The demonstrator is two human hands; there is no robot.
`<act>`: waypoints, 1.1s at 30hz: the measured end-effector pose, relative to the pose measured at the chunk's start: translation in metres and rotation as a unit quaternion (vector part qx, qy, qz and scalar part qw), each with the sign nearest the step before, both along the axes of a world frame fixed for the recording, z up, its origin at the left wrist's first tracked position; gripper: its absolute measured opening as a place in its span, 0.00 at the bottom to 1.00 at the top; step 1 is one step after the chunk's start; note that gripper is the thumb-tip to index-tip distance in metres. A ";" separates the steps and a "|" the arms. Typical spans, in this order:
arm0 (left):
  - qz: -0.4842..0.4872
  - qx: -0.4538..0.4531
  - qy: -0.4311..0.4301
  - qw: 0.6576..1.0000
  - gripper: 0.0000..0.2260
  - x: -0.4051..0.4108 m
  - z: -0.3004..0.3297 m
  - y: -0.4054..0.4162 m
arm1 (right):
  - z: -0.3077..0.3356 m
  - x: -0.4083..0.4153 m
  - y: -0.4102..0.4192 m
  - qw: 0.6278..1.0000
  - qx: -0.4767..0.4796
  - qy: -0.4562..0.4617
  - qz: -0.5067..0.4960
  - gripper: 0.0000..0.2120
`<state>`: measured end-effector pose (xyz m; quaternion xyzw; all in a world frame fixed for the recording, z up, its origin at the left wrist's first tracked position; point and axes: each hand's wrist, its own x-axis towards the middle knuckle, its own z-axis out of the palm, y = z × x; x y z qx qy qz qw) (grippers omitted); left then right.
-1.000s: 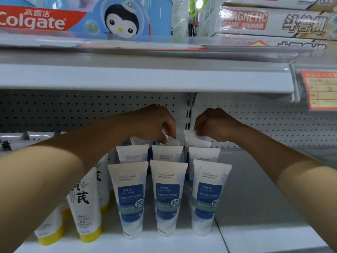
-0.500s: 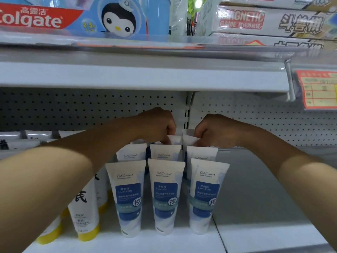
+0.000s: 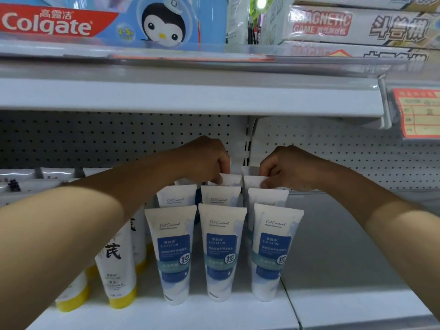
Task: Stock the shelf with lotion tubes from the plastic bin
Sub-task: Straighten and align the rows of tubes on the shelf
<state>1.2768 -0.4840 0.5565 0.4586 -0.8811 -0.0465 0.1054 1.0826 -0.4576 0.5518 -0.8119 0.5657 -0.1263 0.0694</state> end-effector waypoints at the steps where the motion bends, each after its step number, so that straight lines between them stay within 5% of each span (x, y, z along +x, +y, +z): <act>1: 0.000 -0.001 0.001 1.000 0.07 0.001 0.001 0.001 | 0.000 0.001 0.001 1.000 0.000 0.000 -0.001 0.03; 5: 0.008 -0.006 0.014 1.000 0.09 0.005 0.005 0.005 | 0.000 0.001 0.004 1.000 0.001 -0.002 0.005 0.08; 8: 0.021 -0.022 0.038 0.999 0.10 0.015 0.010 0.008 | 0.001 -0.001 0.006 0.999 -0.026 -0.024 0.004 0.02; 13: 0.080 -0.054 0.033 0.995 0.05 0.042 0.017 0.010 | 0.007 0.003 0.007 0.983 -0.108 -0.146 -0.008 0.06; 20: 0.109 -0.013 -0.051 0.993 0.13 0.057 0.001 0.003 | 0.007 0.021 -0.001 0.982 -0.142 -0.127 0.013 0.05; 33: 0.065 -0.025 -0.040 0.997 0.08 0.073 -0.001 -0.004 | 0.016 0.041 -0.015 0.991 -0.123 -0.052 0.011 0.08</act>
